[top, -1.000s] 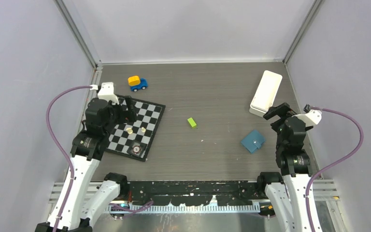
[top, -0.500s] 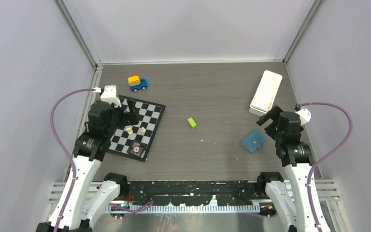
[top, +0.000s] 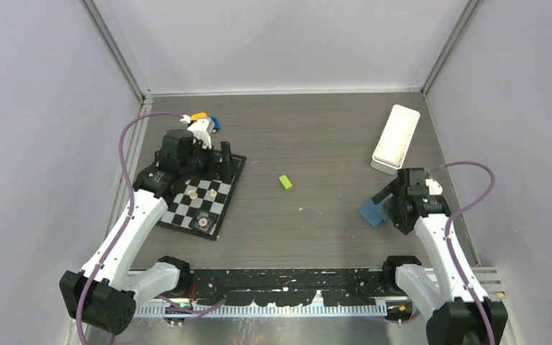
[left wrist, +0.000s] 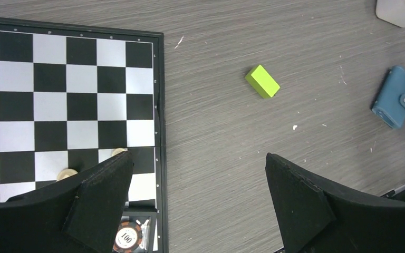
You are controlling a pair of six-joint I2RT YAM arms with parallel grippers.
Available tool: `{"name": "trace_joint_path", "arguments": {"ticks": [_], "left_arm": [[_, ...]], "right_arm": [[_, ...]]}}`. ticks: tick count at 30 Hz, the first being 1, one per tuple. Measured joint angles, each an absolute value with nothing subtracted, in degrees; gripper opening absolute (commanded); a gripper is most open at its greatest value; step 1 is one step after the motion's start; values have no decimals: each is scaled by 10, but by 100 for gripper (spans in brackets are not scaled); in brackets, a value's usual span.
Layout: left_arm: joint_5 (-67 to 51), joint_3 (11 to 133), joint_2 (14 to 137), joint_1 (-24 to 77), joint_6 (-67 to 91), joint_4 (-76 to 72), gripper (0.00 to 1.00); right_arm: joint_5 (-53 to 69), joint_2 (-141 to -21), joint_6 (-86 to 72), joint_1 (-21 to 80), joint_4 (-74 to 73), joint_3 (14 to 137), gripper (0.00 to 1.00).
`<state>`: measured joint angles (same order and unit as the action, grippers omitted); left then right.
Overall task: Put the credit cards into the card holder
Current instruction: Open the card holder at the center of the board.
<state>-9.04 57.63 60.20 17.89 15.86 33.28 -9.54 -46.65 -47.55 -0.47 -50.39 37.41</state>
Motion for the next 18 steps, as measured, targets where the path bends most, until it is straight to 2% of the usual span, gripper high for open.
{"name": "trace_joint_path", "arguments": {"ticks": [2, 5, 9, 14, 18], "left_arm": [[-97, 576, 602, 179, 158, 333, 99], [-103, 576, 601, 180, 156, 333, 100], [-103, 576, 600, 183, 147, 333, 100], [-107, 576, 600, 190, 145, 333, 100], [-121, 575, 603, 197, 143, 333, 99]], "right_arm": [[-96, -501, -485, -5, -494, 364, 88], [-91, -536, -494, -5, -472, 343, 81], [-70, -592, -497, -4, -416, 323, 78], [-56, -656, -492, 35, -353, 319, 73], [-55, -708, -477, 91, -309, 339, 61]]}}
